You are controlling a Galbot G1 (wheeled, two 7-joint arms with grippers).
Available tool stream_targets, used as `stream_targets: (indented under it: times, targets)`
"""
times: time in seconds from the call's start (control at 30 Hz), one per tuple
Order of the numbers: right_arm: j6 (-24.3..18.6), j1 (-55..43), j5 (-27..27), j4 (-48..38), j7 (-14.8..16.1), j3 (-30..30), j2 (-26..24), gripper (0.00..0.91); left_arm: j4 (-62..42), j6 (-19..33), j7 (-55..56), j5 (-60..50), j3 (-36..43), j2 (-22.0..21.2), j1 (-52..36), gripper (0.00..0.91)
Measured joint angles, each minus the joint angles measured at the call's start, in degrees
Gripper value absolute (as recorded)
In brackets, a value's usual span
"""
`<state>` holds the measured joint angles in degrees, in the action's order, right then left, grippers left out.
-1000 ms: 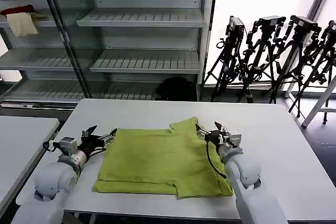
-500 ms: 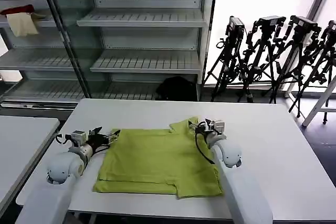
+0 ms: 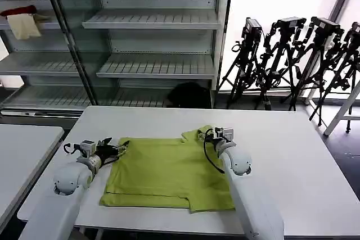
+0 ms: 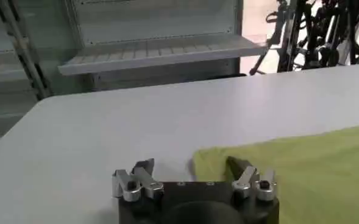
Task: Fold and organize the clothes.
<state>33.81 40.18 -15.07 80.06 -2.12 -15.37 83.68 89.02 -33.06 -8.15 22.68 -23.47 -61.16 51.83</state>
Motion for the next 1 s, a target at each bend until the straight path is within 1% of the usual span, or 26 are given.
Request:
stream_targets:
  times: [0.07,0.67,0.83,1.0]
  targets:
    - [0.0,0.2,0.1,0.0,0.1,0.0,-0.1,0.0,0.1,0.0,-0.3,-0.3,0.0,0.0,0.2,0.0]
    - [0.3,1.5,-0.5,3.1,0.1,-0.1,-1.5,0.0,0.5,0.0,-2.7,-2.2,0.9,0.2,0.5,0.0]
    - [0.3,2.4,-1.8,5.2,-0.7,-0.5,-2.0,0.0,1.1,0.0,-2.4,-2.0,0.5,-0.3,0.6,0.0]
    - [0.3,3.7,-4.4,8.8,-1.8,-0.8,-3.1,0.0,2.8,-0.2,-1.3,-0.4,-1.0,-0.4,1.4,0.0]
